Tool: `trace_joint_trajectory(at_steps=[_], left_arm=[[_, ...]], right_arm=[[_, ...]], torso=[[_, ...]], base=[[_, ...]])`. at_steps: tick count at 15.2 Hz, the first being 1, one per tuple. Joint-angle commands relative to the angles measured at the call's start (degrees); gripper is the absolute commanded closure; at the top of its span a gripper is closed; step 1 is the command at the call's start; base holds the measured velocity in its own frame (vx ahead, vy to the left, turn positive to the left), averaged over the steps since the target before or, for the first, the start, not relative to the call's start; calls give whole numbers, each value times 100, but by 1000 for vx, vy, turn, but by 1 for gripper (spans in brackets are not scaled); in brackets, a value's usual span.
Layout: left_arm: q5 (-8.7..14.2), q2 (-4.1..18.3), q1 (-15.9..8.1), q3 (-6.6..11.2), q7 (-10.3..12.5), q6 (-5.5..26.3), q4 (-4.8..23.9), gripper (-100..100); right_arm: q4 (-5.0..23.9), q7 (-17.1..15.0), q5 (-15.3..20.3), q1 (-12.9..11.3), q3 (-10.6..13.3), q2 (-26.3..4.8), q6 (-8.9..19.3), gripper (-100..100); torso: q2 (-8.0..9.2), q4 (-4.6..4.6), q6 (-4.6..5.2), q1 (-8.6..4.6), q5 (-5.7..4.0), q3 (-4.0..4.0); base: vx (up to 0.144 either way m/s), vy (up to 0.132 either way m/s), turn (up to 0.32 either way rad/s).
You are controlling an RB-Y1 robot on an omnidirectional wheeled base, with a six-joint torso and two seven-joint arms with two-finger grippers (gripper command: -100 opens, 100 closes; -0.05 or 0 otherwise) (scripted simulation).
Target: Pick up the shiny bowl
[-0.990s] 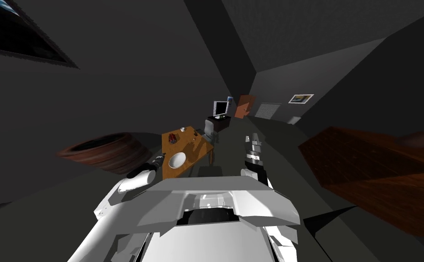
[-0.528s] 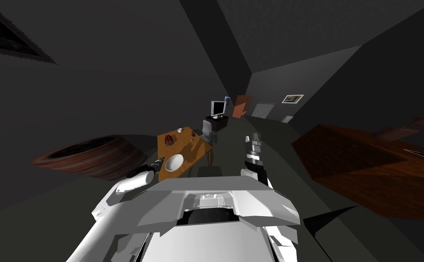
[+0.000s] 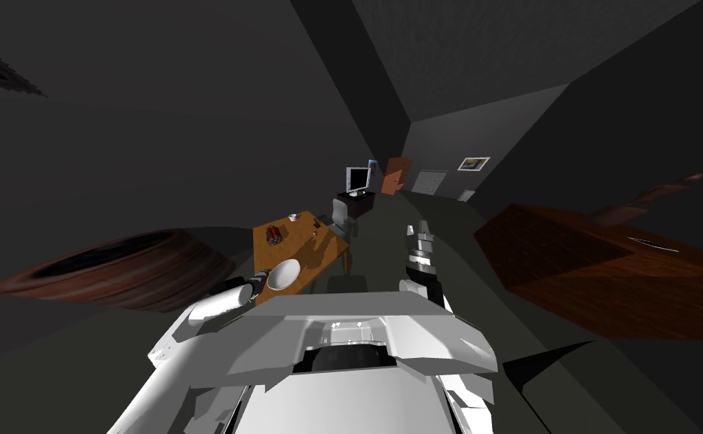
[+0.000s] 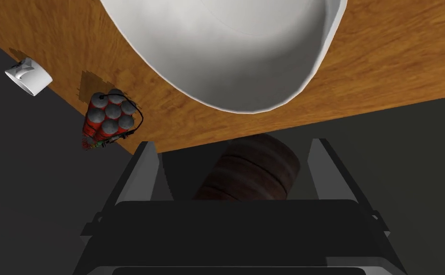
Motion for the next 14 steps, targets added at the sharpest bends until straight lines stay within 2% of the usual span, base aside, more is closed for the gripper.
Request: trace_joint_trajectory(at_steps=[1, 2, 4, 5, 8, 9, 14], left_arm=[[16, -12, 2, 31, -37, 273, 67, -100], [58, 3, -16, 79, -87, 420, 183, -100], [58, 3, -16, 79, -87, 542, 183, -100], [98, 17, -32, 124, -135, 741, 293, -100], [134, 33, -47, 164, -180, 1036, 396, -100], [167, 49, -61, 201, -221, 1221, 491, -100], [222, 81, -85, 264, -293, 1641, 656, -100]], right_arm=[[0, 0, 0, 0, 0, 0, 0, 0], [0, 0, 0, 0, 0, 0, 0, 0], [0, 0, 0, 0, 0, 0, 0, 0], [0, 0, 0, 0, 0, 0, 0, 0], [0, 0, 0, 0, 0, 0, 0, 0], [0, 0, 0, 0, 0, 0, 0, 0], [0, 0, 0, 0, 0, 0, 0, 0]], torso=[[0, 0, 0, 0, 0, 0], [0, 0, -1, -1, 0, 0], [-3, -1, -1, -2, 0, -2], [-2, -1, -2, -2, 0, -1], [-2, 0, 0, -3, 0, -1], [-3, -1, -1, -3, 0, -2], [-3, -1, -1, -2, 0, -2]], base=[[25, -4, -110], [32, -8, -146], [28, -8, -67], [25, -6, -74], [30, -8, -110], [32, -8, -108], [29, -6, -83]])
